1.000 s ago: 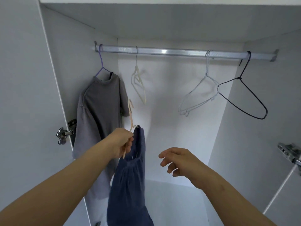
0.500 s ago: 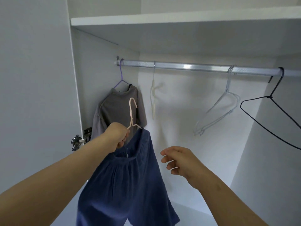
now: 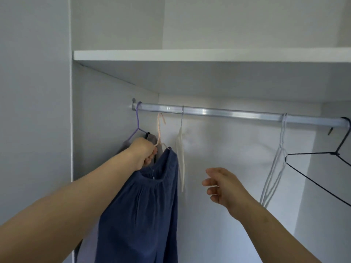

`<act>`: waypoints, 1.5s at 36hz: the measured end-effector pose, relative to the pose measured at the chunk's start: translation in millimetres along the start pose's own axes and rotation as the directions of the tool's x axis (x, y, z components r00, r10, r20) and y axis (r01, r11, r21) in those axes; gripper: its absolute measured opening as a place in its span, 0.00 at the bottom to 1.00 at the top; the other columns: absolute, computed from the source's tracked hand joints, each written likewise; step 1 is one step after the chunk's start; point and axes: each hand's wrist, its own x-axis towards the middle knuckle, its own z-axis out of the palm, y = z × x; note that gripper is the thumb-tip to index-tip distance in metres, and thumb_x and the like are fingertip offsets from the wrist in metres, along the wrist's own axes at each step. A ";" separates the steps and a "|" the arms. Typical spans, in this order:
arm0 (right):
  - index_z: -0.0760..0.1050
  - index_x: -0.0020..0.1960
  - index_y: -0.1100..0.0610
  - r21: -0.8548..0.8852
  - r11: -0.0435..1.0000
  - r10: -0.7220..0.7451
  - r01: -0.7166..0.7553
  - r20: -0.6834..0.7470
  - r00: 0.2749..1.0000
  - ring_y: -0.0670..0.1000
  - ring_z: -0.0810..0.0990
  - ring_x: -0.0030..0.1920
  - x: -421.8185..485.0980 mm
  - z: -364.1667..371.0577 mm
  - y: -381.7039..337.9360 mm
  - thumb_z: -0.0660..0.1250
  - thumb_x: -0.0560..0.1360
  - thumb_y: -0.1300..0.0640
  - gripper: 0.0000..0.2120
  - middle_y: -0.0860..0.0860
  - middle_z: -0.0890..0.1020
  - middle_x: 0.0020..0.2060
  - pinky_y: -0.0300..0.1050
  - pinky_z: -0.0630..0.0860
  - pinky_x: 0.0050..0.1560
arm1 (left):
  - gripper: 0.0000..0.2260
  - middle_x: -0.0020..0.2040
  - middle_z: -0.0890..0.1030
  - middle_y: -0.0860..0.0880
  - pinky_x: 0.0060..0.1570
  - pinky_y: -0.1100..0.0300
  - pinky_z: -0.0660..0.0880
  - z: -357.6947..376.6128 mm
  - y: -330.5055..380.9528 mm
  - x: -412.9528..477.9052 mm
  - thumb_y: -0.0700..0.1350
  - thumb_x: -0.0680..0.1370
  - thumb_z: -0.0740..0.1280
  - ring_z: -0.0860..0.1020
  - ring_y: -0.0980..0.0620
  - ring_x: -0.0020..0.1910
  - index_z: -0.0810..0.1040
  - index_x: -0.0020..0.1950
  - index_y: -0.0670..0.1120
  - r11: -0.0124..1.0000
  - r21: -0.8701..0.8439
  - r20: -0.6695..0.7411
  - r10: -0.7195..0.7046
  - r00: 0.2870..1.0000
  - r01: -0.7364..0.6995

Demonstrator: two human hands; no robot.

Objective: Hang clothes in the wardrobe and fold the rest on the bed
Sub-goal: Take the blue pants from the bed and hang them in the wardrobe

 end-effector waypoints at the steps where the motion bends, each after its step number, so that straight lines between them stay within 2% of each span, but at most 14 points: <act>1: 0.73 0.50 0.55 0.004 1.000 -0.005 0.005 -0.005 1.000 0.49 0.72 0.28 7.0 2.8 -2.1 0.61 0.79 0.57 0.03 0.54 0.79 0.35 0.39 0.69 0.28 | 0.16 0.31 0.68 0.47 0.15 0.73 0.54 -1.1 4.7 10.7 0.38 0.81 0.54 0.61 0.54 0.26 0.69 0.34 0.42 1.000 -0.002 0.011 0.011 1.000 -0.011; 6: 0.73 0.51 0.55 0.006 1.000 -0.022 0.022 -0.055 0.998 0.50 0.72 0.28 39.6 9.9 -8.1 0.61 0.79 0.57 0.04 0.55 0.80 0.36 0.39 0.69 0.28 | 0.16 0.30 0.68 0.46 0.17 0.74 0.54 -5.9 31.3 56.1 0.37 0.81 0.55 0.62 0.54 0.21 0.69 0.33 0.42 0.998 0.019 0.017 0.056 0.998 -0.056; 10: 0.74 0.51 0.56 0.001 1.000 -0.016 0.016 -0.071 0.997 0.50 0.72 0.28 60.9 14.5 -8.9 0.62 0.79 0.57 0.04 0.54 0.80 0.35 0.40 0.69 0.29 | 0.16 0.31 0.70 0.46 0.15 0.73 0.54 -5.1 49.4 83.8 0.38 0.82 0.54 0.62 0.54 0.25 0.70 0.35 0.42 0.997 -0.031 0.021 0.067 0.997 -0.067; 15: 0.75 0.52 0.58 -0.020 1.000 -0.006 0.005 -0.067 0.998 0.49 0.73 0.27 80.2 19.5 -6.3 0.62 0.78 0.57 0.06 0.53 0.80 0.34 0.39 0.70 0.29 | 0.16 0.31 0.70 0.47 0.14 0.72 0.54 -1.8 52.0 106.3 0.39 0.82 0.55 0.62 0.58 0.11 0.70 0.34 0.42 0.996 -0.057 0.034 0.064 0.997 -0.062; 20: 0.75 0.53 0.58 -0.033 0.999 0.007 -0.008 -0.051 0.999 0.49 0.73 0.27 90.8 24.6 -3.8 0.62 0.78 0.57 0.06 0.53 0.80 0.34 0.40 0.70 0.30 | 0.17 0.29 0.69 0.46 0.15 0.72 0.55 1.8 35.3 113.4 0.38 0.81 0.56 0.63 0.55 0.21 0.70 0.32 0.43 1.000 -0.028 0.083 -0.006 0.997 0.008; 27: 0.75 0.52 0.57 -0.028 0.999 0.028 -0.028 -0.032 0.999 0.50 0.74 0.29 95.3 31.6 1.9 0.62 0.78 0.57 0.06 0.54 0.81 0.35 0.40 0.71 0.30 | 0.16 0.30 0.69 0.46 0.14 0.72 0.54 3.9 22.7 113.1 0.37 0.81 0.58 0.61 0.54 0.24 0.70 0.32 0.43 1.000 0.001 0.072 -0.020 0.997 0.020; 31: 0.75 0.52 0.57 -0.010 0.999 0.046 -0.046 -0.012 0.999 0.50 0.73 0.29 88.5 32.1 7.3 0.62 0.78 0.57 0.05 0.54 0.80 0.36 0.40 0.71 0.30 | 0.15 0.31 0.70 0.44 0.15 0.71 0.60 3.0 21.1 101.4 0.37 0.81 0.58 0.65 0.53 0.26 0.71 0.34 0.42 1.000 0.010 0.053 0.002 0.999 -0.002; 34: 0.74 0.52 0.57 -0.002 0.998 0.060 -0.060 0.004 0.998 0.50 0.73 0.30 80.0 29.2 10.5 0.62 0.78 0.57 0.05 0.54 0.80 0.36 0.40 0.71 0.30 | 0.11 0.40 0.76 0.40 0.33 0.61 0.75 0.1 18.4 90.2 0.35 0.80 0.58 0.74 0.48 0.36 0.73 0.40 0.42 0.981 0.142 -0.001 0.135 0.991 -0.133; 36: 0.75 0.51 0.57 0.007 0.998 0.066 -0.066 0.006 0.998 0.50 0.73 0.30 73.1 25.6 12.2 0.62 0.78 0.57 0.05 0.54 0.80 0.35 0.40 0.71 0.31 | 0.09 0.56 0.77 0.39 0.48 0.58 0.73 -2.7 17.4 75.0 0.36 0.79 0.58 0.76 0.44 0.51 0.76 0.55 0.39 0.932 0.257 -0.061 0.281 0.958 -0.257; 38: 0.75 0.51 0.57 0.018 0.997 0.072 -0.072 0.010 0.997 0.50 0.73 0.29 64.8 21.0 13.8 0.62 0.78 0.57 0.05 0.54 0.80 0.35 0.40 0.71 0.30 | 0.14 0.61 0.75 0.42 0.49 0.62 0.68 -3.2 18.5 59.3 0.37 0.79 0.58 0.74 0.47 0.55 0.73 0.64 0.41 0.893 0.276 -0.082 0.390 0.917 -0.355; 41: 0.75 0.52 0.57 0.024 0.996 0.087 -0.087 0.020 0.996 0.49 0.73 0.30 49.4 12.6 16.3 0.62 0.78 0.57 0.05 0.54 0.80 0.35 0.39 0.71 0.29 | 0.08 0.52 0.78 0.48 0.46 0.63 0.68 1.4 28.0 29.2 0.37 0.79 0.59 0.73 0.53 0.45 0.76 0.51 0.46 0.841 0.194 -0.084 0.527 0.845 -0.505; 45: 0.74 0.53 0.56 0.048 0.994 0.101 -0.102 0.014 0.995 0.49 0.73 0.29 24.3 -2.9 17.6 0.63 0.78 0.57 0.05 0.54 0.80 0.34 0.39 0.71 0.28 | 0.11 0.40 0.75 0.54 0.40 0.66 0.70 21.2 38.3 -20.6 0.38 0.79 0.60 0.74 0.57 0.39 0.74 0.40 0.51 0.821 0.054 0.026 0.568 0.823 -0.569; 49: 0.74 0.52 0.56 0.088 0.989 0.121 -0.120 -0.007 0.993 0.49 0.73 0.28 -6.1 -22.4 20.6 0.63 0.78 0.57 0.05 0.53 0.80 0.34 0.39 0.71 0.27 | 0.10 0.39 0.77 0.53 0.37 0.66 0.71 53.9 22.7 -66.8 0.38 0.79 0.62 0.74 0.58 0.35 0.75 0.40 0.50 0.869 -0.009 0.197 0.487 0.851 -0.495; 54: 0.74 0.52 0.57 0.110 0.981 0.168 -0.163 -0.038 0.985 0.49 0.73 0.28 -51.9 -50.0 37.4 0.63 0.77 0.58 0.05 0.53 0.80 0.33 0.40 0.70 0.28 | 0.11 0.38 0.77 0.52 0.33 0.69 0.71 94.2 -22.1 -117.8 0.37 0.79 0.61 0.75 0.58 0.35 0.75 0.40 0.49 0.928 -0.024 0.286 0.363 0.887 -0.372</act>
